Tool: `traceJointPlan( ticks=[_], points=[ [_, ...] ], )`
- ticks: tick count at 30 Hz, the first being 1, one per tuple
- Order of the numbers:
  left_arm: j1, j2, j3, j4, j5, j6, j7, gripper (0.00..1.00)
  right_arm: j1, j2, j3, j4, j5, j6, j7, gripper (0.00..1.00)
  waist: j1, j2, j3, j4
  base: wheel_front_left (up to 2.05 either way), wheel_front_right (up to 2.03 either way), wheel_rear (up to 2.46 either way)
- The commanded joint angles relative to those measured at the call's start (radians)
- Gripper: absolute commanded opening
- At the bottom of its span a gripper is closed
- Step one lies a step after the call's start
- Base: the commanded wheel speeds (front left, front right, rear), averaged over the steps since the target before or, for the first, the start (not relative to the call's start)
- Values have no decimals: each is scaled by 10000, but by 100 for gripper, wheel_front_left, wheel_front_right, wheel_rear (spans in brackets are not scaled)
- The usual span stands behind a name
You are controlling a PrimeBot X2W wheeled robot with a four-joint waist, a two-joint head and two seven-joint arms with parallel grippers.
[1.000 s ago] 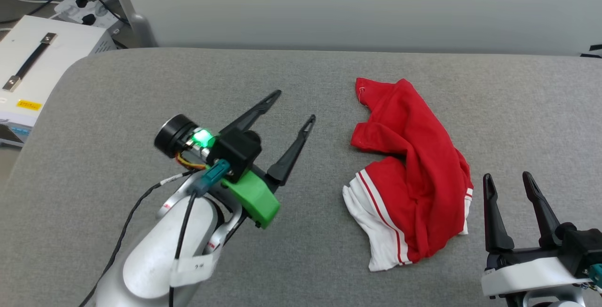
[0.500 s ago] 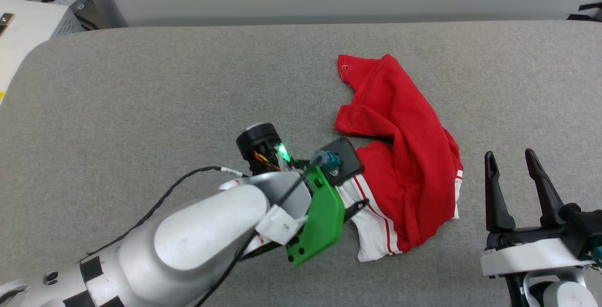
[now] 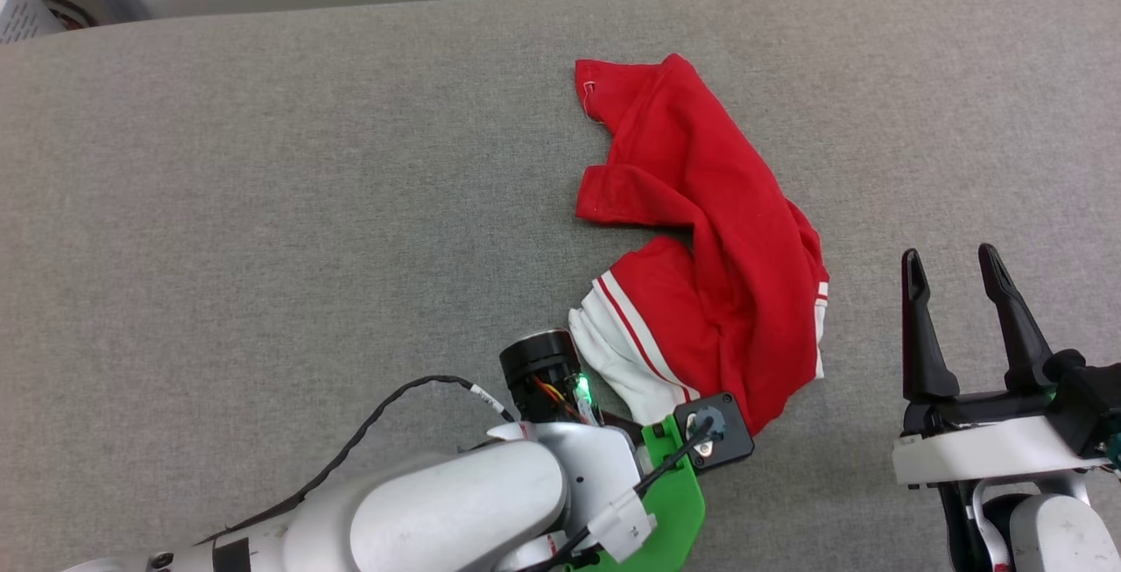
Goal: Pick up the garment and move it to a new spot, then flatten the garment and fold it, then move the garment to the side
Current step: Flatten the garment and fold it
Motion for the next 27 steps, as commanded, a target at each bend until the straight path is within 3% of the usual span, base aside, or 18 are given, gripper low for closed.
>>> traceJointPlan(
  ticks=[1, 12, 13, 14, 15, 20, 27],
  points=[
    [131, 28, 47, -21, 81, -24, 42, 100, -206, -16, 39, -56, 65, -6, -59, 100, -1, 0, 266, -226, 0, 0, 0],
    [433, -75, 45, 1328, 1011, -25, -98, 100, -587, -16, 203, -119, 83, -6, -59, 100, -1, 0, 1130, -581, 0, 0, 0],
    [516, -68, 45, 1350, 1055, -25, 42, 89, -605, -16, 211, -114, 84, -6, -59, 100, -1, 0, 1159, -595, 0, 0, 0],
    [559, -66, 45, 1354, 1076, -25, 82, 24, -618, -16, 213, -111, 85, -6, -59, 100, -1, 0, 1179, -600, 0, 0, 0],
    [590, -66, 45, 1371, 1084, -25, 87, 0, -629, -16, 206, -105, 88, -6, -59, 100, -1, 0, 1189, -597, 0, 0, 0],
    [571, -93, 44, 1450, 1343, -25, -310, 0, -629, -16, 186, -26, 80, -6, -59, 100, -1, 0, 998, -495, 0, 0, 0],
    [128, 5, 44, 1857, 1412, -25, -2397, 0, -325, -16, 38, 26, 48, -6, -59, 100, -1, 0, 266, -19, 0, 0, 0]
  ],
)
